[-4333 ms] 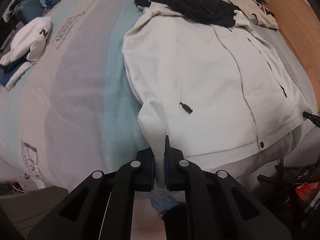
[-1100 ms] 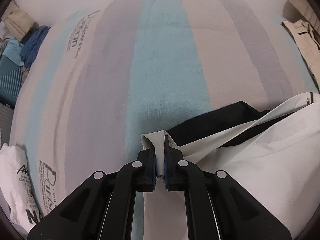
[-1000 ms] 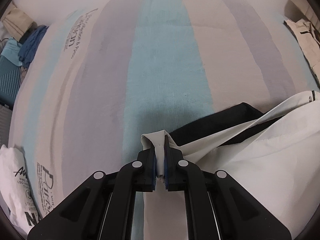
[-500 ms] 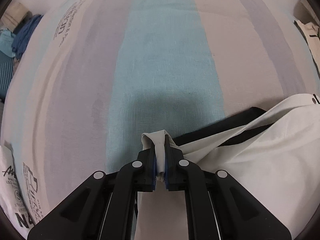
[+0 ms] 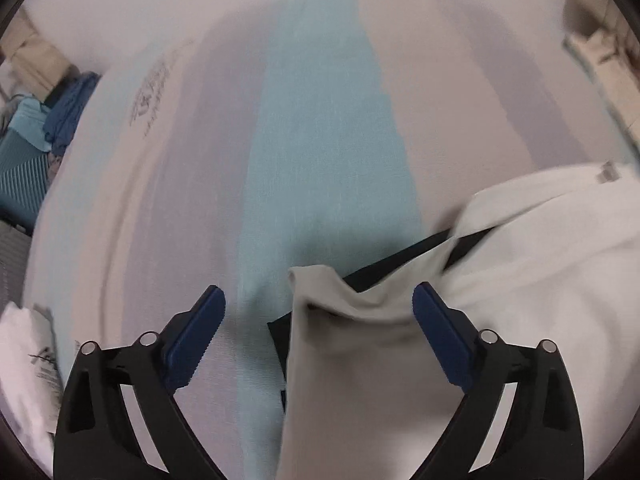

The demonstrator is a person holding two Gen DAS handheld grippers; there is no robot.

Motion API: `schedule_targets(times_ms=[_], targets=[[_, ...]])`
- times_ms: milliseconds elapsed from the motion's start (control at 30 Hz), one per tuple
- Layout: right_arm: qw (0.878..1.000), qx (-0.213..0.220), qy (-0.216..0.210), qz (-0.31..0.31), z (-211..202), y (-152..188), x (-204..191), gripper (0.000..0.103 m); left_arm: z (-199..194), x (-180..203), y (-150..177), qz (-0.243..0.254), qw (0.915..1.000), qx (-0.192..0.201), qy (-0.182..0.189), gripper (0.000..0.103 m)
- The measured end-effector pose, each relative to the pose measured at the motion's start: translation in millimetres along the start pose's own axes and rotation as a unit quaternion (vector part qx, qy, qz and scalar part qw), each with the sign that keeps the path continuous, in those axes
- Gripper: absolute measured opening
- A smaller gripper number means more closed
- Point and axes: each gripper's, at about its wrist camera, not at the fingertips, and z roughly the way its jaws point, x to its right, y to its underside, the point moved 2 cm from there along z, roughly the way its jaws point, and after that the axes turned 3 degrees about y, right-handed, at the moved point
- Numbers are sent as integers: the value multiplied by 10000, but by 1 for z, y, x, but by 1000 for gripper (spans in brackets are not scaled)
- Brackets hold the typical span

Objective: Fold large clothes
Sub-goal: 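Lower the hem onto the coat and open both grippers, then press down on the folded white coat with both open grippers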

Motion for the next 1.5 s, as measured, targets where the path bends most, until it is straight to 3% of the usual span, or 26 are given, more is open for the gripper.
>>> schedule_targets(times_ms=[33,133,233,333,500,633,900,1200,1367,1500], targets=[[9998,173,-60,-15,-11,4,-1,77,-5,1,4,-15,10000,-20,42,93],[9993,364,-125,-4,-36,13,-6,77,-22,10,14,-13,9998,59,205,93],[9967,667,-394,227,-79,33,-15,87,-51,27,28,3,9987,271,441,96],[9944,810,-622,280,-112,61,-32,91,-86,51,48,-66,9951,476,867,97],[9929,732,-844,416,-133,107,-55,93,-122,90,91,-146,9881,593,1413,97],[9923,458,-974,616,-125,138,-69,93,-122,106,121,-308,9860,539,1548,97],[9947,176,-830,573,-89,168,-85,95,-79,127,178,-212,9924,169,1197,98],[9964,117,-825,128,-53,180,-98,97,-36,136,196,189,9941,-40,1071,99],[9967,196,-763,207,-71,178,-94,95,-45,136,192,155,9953,-34,955,98],[9959,537,-685,231,-108,190,-80,95,-77,133,194,242,9949,320,929,96]])
